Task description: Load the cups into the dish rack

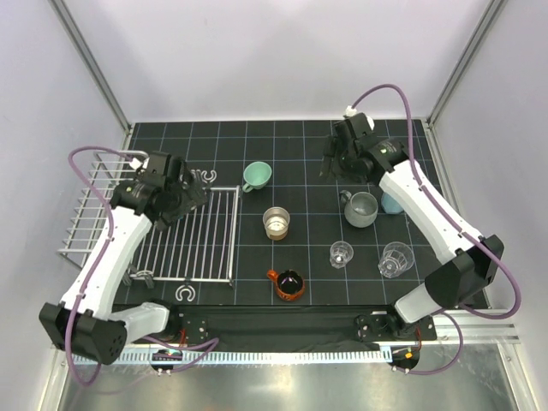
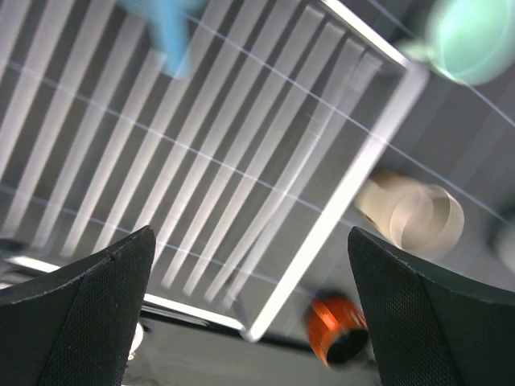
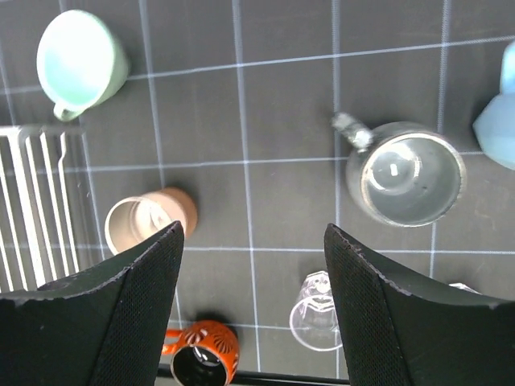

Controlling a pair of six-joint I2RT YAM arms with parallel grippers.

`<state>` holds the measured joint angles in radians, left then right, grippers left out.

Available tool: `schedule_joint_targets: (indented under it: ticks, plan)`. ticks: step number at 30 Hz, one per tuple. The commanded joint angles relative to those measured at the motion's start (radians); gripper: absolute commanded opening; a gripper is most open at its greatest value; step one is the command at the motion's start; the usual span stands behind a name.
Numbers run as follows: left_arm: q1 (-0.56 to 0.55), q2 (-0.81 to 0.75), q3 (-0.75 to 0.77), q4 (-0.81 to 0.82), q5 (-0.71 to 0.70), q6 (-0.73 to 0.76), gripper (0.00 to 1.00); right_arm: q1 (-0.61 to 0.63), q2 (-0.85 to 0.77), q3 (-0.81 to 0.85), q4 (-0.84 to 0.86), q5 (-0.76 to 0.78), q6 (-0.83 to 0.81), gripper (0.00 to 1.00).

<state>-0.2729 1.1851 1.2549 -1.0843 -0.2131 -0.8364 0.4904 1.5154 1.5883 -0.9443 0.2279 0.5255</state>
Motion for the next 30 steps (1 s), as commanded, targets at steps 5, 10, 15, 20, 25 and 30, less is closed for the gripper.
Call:
schedule_joint_targets:
  ticks: [5, 10, 15, 20, 25, 30]
  plan:
    - [0.000, -0.122, -0.092, 0.167, 0.353, 0.037, 0.98, -0.127, -0.021, -0.063, -0.004, -0.070, -0.033, 0.72]
    - [0.000, -0.084, -0.071, 0.175, 0.418, 0.053, 0.98, -0.151, -0.046, -0.111, -0.047, 0.002, -0.027, 0.72]
    - [-0.003, -0.038, -0.061, 0.221, 0.558, 0.016, 0.98, -0.233, -0.066, -0.175, -0.027, -0.055, -0.027, 0.72]
    - [-0.005, -0.030, -0.080, 0.271, 0.595, -0.001, 0.91, -0.245, -0.064, -0.205, -0.021, -0.044, -0.010, 0.72]
    - [-0.028, -0.024, -0.058, 0.276, 0.592, 0.051, 0.86, -0.276, -0.055, -0.260, -0.034, 0.027, 0.047, 0.70]
    - [-0.028, -0.018, -0.055, 0.256, 0.577, 0.043, 0.88, -0.296, -0.066, -0.329, -0.008, 0.070, 0.099, 0.67]
